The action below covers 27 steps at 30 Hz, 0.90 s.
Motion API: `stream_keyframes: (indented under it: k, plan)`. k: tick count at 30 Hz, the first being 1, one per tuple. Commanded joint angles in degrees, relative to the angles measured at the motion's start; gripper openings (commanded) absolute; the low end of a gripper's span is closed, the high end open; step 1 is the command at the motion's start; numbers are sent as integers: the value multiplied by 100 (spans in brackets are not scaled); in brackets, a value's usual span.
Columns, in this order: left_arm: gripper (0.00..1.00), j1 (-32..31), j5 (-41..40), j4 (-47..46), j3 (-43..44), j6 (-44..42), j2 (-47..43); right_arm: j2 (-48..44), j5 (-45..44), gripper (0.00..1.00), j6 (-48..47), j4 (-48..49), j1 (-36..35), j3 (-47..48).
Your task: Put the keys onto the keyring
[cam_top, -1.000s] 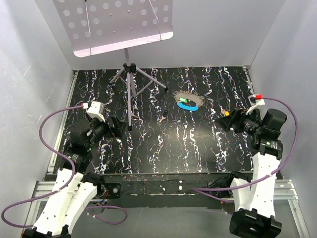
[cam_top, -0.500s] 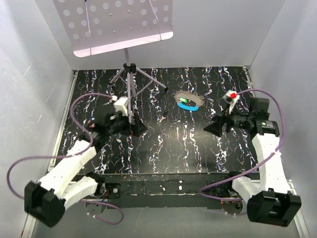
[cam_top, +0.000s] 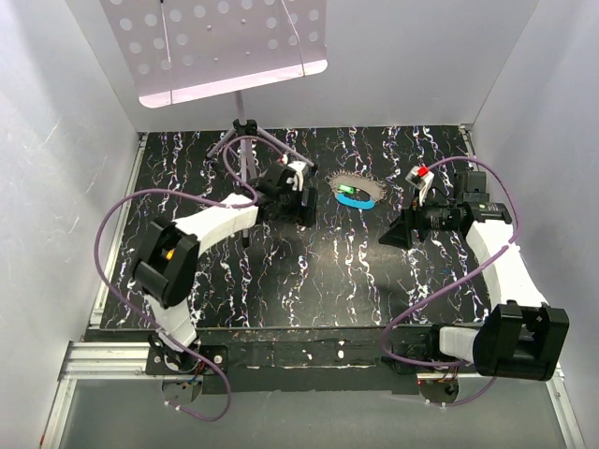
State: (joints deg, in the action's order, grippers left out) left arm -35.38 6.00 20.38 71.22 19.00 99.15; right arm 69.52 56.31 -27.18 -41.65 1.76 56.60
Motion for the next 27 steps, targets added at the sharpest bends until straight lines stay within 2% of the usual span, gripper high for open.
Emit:
stream_keyframes:
  k: [1, 3, 4, 6, 7, 8, 9, 15, 19, 27]
  plan:
    - [82, -13, -116, 27, 629, -178, 385, 71, 144, 84, 11, 297, 131, 9]
    - [82, 39, -73, -8, 709, -134, 508, 149, 90, 84, 11, 315, 123, 9]
    - [77, 83, -12, -43, 744, -29, 578, 211, 134, 83, 20, 315, 140, 18]
    - [53, 127, -2, -165, 805, 496, 762, 264, 187, 83, -15, 289, 140, 44]
    - [44, 127, -28, -149, 893, 803, 903, 282, 170, 83, -50, 271, 149, 44]
    - [37, 127, -98, -18, 1050, 1059, 1069, 273, 161, 83, -77, 271, 167, 18]
    - [35, 127, -230, 210, 1252, 1366, 1228, 256, 187, 83, -77, 289, 210, -8]
    - [37, 92, -1109, 589, 1473, 2457, 1519, 150, 415, 83, -103, 333, 422, -158]
    - [38, 5, -1715, 1282, 1999, 2880, 1800, 124, 494, 82, -121, 271, 422, -105]
    - [38, -136, -1945, 2162, 2738, 3566, 2117, 220, 574, 81, -121, 157, 422, -17]
